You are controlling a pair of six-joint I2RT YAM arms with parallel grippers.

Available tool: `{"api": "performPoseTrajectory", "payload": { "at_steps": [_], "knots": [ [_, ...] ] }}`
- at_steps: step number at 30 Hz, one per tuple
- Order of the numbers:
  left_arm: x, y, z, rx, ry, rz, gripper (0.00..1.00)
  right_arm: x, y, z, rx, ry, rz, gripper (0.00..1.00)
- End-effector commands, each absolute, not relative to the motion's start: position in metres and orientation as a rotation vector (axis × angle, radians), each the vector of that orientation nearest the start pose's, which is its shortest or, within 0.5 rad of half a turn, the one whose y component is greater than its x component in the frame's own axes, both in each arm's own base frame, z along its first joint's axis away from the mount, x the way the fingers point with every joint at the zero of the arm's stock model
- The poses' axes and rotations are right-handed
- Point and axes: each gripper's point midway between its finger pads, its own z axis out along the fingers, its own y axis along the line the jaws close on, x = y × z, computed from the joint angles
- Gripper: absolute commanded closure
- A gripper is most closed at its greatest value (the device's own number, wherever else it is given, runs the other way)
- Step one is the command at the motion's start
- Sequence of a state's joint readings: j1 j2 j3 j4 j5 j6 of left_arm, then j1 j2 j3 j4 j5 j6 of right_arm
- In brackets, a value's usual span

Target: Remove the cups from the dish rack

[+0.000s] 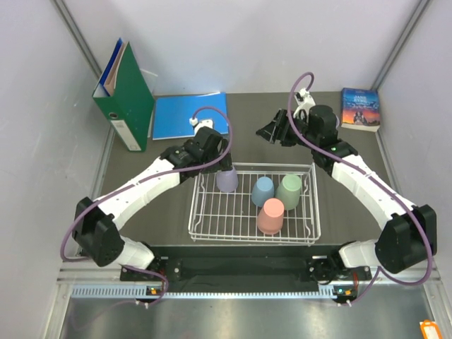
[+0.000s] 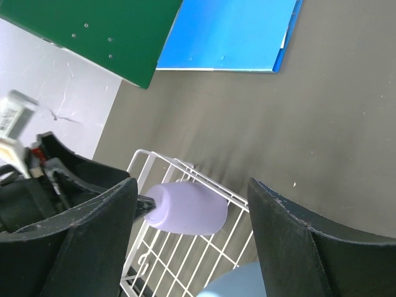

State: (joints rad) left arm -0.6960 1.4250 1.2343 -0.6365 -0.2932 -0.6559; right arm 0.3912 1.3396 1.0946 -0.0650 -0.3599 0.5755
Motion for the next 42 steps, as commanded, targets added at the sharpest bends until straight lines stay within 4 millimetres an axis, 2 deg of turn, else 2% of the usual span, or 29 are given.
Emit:
{"api": "performPoseTrajectory", "payload": {
  "at_steps": [1, 7, 11, 15, 23, 30, 33, 37, 42],
  "knots": [
    [0.307, -0.237, 0.174, -0.057, 2.385, -0.358, 0.01, 0.354, 0.24, 0.305, -0.131, 1.881, 0.987, 0.28],
    [0.307, -0.246, 0.165, -0.032, 2.407, -0.367, 0.01, 0.355, 0.24, 0.299, -0.135, 1.898, 0.981, 0.28],
    [0.307, -0.249, 0.143, -0.011, 2.462, -0.338, 0.01, 0.355, 0.239, 0.294, -0.137, 1.909, 0.972, 0.28],
    [0.305, -0.247, 0.131, -0.017, 2.497, -0.307, 0.01, 0.355, 0.239, 0.29, -0.139, 1.921, 0.967, 0.28],
    [0.316, -0.237, 0.172, -0.078, 2.357, -0.305, 0.01, 0.355, 0.24, 0.29, -0.146, 1.924, 0.969, 0.28],
    [0.314, -0.231, 0.179, -0.104, 2.349, -0.291, 0.01, 0.357, 0.241, 0.295, -0.154, 1.914, 0.973, 0.28],
    [0.314, -0.228, 0.189, -0.116, 2.325, -0.293, 0.01, 0.356, 0.242, 0.295, -0.155, 1.913, 0.979, 0.28],
    [0.315, -0.232, 0.208, -0.119, 2.291, -0.33, 0.01, 0.355, 0.242, 0.293, -0.149, 1.916, 0.983, 0.28],
    [0.311, -0.241, 0.216, -0.1, 2.276, -0.347, 0.01, 0.352, 0.241, 0.293, -0.148, 1.913, 0.982, 0.28]
  ]
}}
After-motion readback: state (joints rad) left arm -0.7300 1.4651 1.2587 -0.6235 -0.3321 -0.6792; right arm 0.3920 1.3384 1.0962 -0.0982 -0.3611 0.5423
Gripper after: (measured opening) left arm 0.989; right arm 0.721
